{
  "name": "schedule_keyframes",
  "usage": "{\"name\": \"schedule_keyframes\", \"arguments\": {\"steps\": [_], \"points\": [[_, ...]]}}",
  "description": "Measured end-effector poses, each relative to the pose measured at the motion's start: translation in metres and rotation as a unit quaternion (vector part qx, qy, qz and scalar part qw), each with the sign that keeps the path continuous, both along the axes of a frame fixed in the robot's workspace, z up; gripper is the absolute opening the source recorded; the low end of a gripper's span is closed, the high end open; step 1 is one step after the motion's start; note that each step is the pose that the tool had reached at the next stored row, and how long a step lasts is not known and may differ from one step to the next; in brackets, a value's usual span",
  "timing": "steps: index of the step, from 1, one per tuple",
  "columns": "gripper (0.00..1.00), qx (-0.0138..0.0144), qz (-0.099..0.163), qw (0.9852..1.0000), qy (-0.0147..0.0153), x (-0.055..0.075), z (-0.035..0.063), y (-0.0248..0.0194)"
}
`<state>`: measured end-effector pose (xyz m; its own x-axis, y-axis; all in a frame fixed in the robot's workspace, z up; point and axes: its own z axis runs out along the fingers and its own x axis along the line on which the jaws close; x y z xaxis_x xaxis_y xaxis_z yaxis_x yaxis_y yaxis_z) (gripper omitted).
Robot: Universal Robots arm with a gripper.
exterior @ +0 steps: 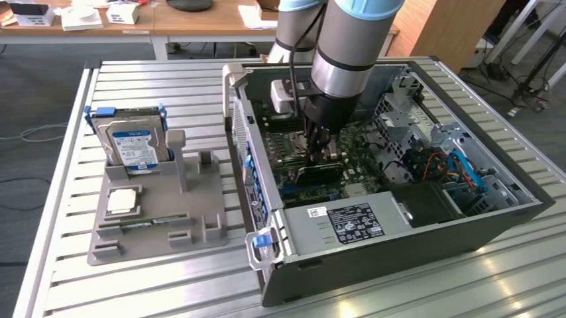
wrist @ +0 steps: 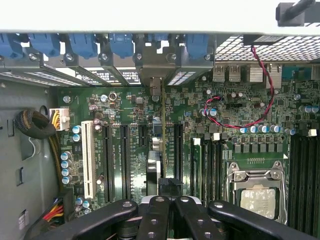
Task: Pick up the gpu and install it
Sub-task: 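Press down on the gpu until it lock into place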
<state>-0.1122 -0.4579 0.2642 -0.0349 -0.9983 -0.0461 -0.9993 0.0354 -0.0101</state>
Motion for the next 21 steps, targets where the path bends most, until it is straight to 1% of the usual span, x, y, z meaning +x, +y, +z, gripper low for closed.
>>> {"name": "schedule_keyframes", "arguments": {"steps": [14,21], "points": [[0.11,0.0,0.0,1.0,0.0,-0.0001,-0.0008,0.0],[0.11,0.0,0.0,1.0,0.0,-0.0026,-0.0015,0.0]]}}
